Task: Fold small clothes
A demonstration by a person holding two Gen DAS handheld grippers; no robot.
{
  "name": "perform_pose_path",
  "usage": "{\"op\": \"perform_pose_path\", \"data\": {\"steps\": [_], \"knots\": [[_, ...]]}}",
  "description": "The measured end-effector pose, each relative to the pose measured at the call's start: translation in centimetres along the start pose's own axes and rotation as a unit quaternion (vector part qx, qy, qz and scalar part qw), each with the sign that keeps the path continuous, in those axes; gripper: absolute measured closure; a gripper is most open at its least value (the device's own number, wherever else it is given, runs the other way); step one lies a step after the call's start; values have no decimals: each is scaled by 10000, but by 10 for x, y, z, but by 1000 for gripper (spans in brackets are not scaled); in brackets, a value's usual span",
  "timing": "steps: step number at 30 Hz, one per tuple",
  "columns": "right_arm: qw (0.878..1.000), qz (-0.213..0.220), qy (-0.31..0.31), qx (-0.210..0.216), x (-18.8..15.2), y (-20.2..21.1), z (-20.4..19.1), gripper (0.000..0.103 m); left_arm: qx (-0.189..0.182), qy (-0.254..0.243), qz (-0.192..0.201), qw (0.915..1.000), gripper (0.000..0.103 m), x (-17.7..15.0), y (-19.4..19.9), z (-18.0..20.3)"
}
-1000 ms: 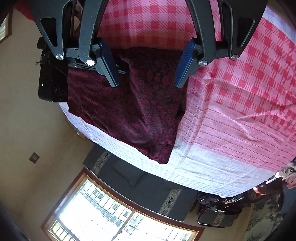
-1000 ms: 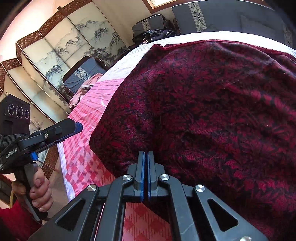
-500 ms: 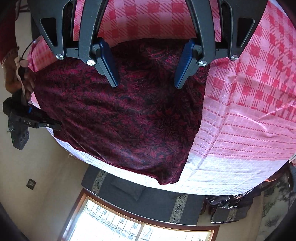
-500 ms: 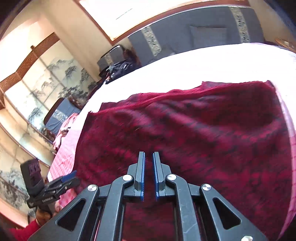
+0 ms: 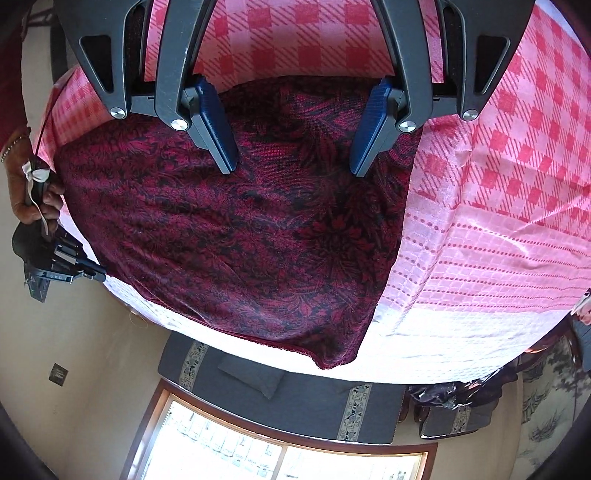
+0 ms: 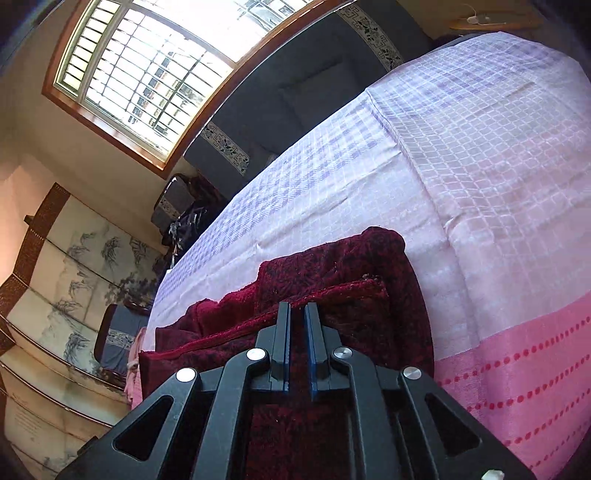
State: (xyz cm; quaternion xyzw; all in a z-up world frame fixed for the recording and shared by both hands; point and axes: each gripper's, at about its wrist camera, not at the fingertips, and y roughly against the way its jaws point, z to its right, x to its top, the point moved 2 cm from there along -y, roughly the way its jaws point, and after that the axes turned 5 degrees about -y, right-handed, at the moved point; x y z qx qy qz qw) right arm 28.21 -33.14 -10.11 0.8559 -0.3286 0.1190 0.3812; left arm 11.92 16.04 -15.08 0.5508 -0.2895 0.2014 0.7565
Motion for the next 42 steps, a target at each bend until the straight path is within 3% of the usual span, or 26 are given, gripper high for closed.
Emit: {"op": "perform_pose_path", "data": {"steps": [3,6,9,11,13,16,18,20,22,27,35,42], "knots": [[9963,-41,857,-42,-20,1,-48,93,3,67,37,10000,38,0,-1,0],[9879,-484,1467,155,-48,-24,-98,94,28,66,56,10000,36,-1,-1,2],[9767,-765,2004,-118,-71,-59,-126,94,40,38,79,10000,35,-3,-2,6],[9732,-985,2022,-479,-80,-86,-122,94,10,38,97,9999,35,-5,-2,7],[9711,-1310,1844,-760,-86,-110,-106,103,-45,97,120,9999,34,-6,-2,6],[9783,-1338,1496,-507,-83,-111,-91,103,-90,91,123,9998,31,-6,-2,5],[9839,-1227,1253,-333,-79,-96,-90,103,-75,11,102,9999,29,-6,-2,7],[9878,-881,1284,-86,-77,-66,-98,92,-55,-53,93,9999,28,-5,-1,9],[9881,-512,1446,-55,-80,-31,-105,93,-51,-60,99,9999,28,-5,-1,9],[9762,174,1853,-1115,-93,29,-84,92,38,-51,115,9999,28,-5,-1,13],[9752,-52,1453,-1667,-120,43,-15,95,307,-226,108,9992,28,-6,-4,23],[9732,-7,1569,-1683,-124,40,-11,96,478,-330,122,9982,28,-5,-7,29]]}}
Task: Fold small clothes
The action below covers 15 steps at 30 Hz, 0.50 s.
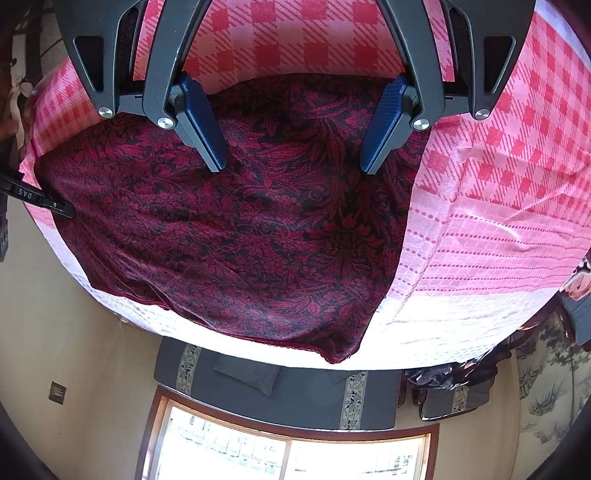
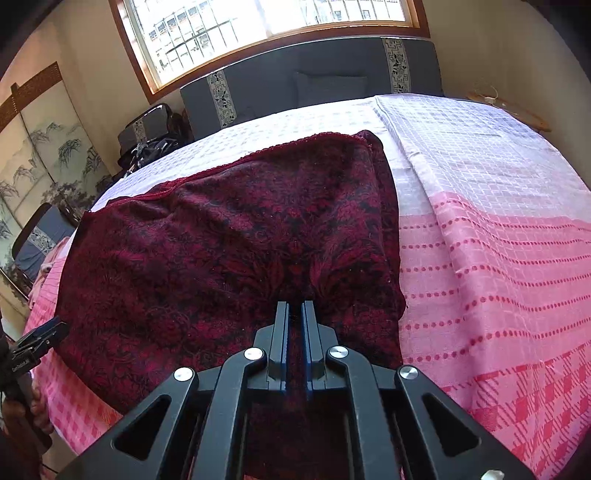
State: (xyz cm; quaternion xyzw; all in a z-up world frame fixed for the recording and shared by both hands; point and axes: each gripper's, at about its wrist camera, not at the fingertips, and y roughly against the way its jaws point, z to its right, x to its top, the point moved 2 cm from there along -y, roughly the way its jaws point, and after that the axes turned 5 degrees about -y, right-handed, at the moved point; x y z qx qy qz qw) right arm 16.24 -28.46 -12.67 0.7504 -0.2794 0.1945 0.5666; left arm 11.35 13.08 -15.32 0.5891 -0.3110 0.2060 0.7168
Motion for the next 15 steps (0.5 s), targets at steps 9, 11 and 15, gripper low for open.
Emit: {"op": "perform_pose_path", "data": {"steps": [9,11,15], "knots": [[9946,951,358,227,1,40,-23,93,24,106,27,9999,28,-1,15,-2],[9938,999,422,256,-2,39,-26,93,-16,201,-4,9998,28,-1,21,-7],[9946,900,471,210,-10,30,-27,93,-656,739,-179,9949,28,-5,39,-30]]}}
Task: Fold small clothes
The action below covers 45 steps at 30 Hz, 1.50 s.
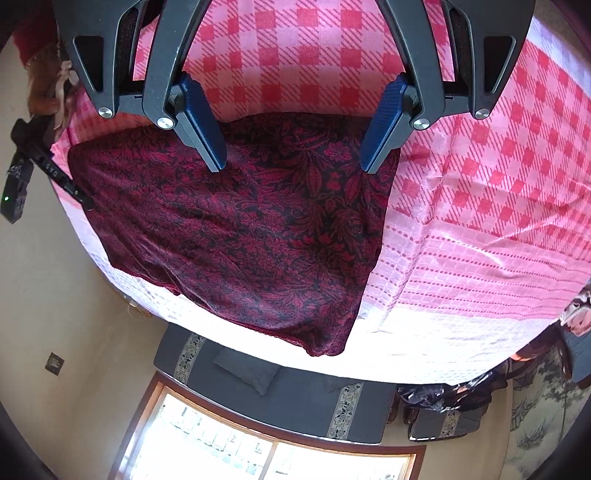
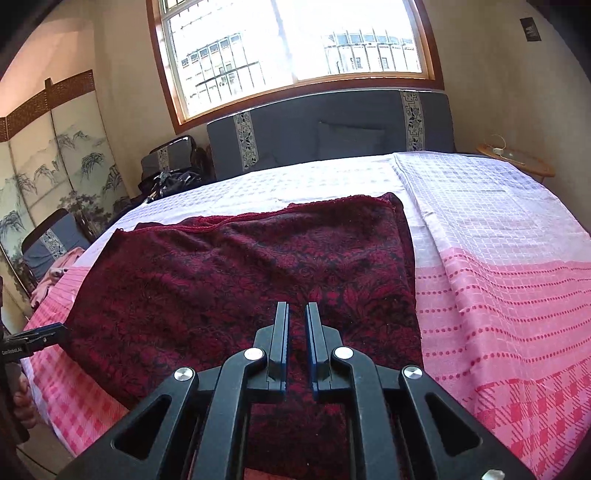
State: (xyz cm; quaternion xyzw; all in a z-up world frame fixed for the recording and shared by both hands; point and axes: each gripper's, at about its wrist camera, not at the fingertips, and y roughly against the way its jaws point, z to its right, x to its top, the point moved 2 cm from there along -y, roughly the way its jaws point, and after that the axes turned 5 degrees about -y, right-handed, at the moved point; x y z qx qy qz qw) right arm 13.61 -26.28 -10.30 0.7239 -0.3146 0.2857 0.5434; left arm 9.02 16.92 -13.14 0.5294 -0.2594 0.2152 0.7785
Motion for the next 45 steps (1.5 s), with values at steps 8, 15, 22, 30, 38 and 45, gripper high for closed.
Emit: {"op": "perform_pose_path", "data": {"steps": [8,15,22,30,38,45], "knots": [[9997,79,-28,218,-1,0,0,92,-1285,1110,-637,9834,28,-11,11,-52],[9980,36,-440,460,1,0,16,89,-2059,1903,-803,9565,28,-17,-7,-67],[9985,49,-313,448,-1,1,10,84,-1919,1986,-550,9595,28,-5,-12,-67],[9975,33,-474,522,0,1,15,76,-2042,2105,225,9558,28,-7,-4,-65],[9971,45,-527,543,2,0,17,70,-1706,969,476,9794,28,6,1,-42],[9965,61,-607,574,3,-2,20,67,-1835,1113,60,9767,28,1,-17,-50]]}}
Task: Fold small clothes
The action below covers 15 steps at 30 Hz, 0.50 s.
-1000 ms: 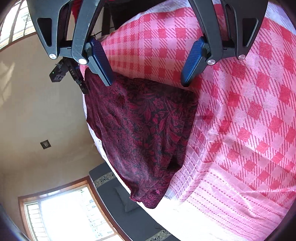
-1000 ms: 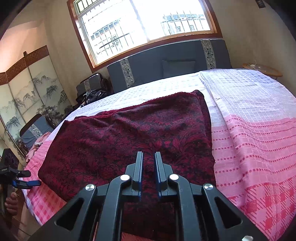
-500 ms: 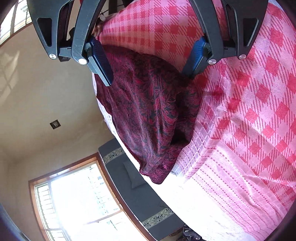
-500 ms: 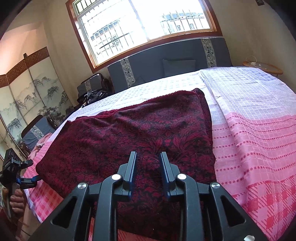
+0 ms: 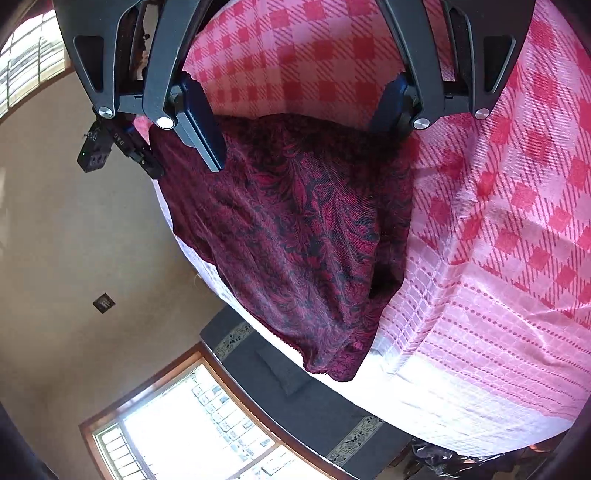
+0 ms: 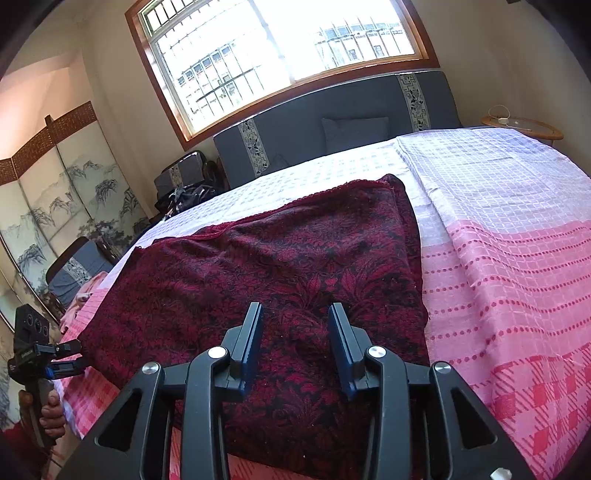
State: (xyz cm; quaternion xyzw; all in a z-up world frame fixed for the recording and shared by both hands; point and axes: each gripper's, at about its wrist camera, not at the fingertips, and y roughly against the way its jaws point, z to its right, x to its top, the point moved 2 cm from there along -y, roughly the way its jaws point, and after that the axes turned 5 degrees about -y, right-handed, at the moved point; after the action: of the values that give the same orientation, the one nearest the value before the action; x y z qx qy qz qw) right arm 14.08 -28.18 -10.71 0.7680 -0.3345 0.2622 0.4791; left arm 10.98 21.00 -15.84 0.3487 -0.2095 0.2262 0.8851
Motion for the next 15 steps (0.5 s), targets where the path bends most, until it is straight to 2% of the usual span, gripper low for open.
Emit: {"op": "perform_pose_path", "data": {"steps": [3,7,10,15], "knots": [[10000,-17,13,-11,-2,1,-2,65,-170,363,115,9991,28,16,-6,-11],[10000,-5,30,0,-2,2,-2,62,-300,423,-34,9986,28,38,-17,-23],[10000,-5,-12,5,-1,1,-2,60,-367,274,-381,9982,28,52,-27,-25],[10000,-60,15,16,-1,-1,-3,59,-421,-339,-1045,9931,28,73,-48,-21]]}}
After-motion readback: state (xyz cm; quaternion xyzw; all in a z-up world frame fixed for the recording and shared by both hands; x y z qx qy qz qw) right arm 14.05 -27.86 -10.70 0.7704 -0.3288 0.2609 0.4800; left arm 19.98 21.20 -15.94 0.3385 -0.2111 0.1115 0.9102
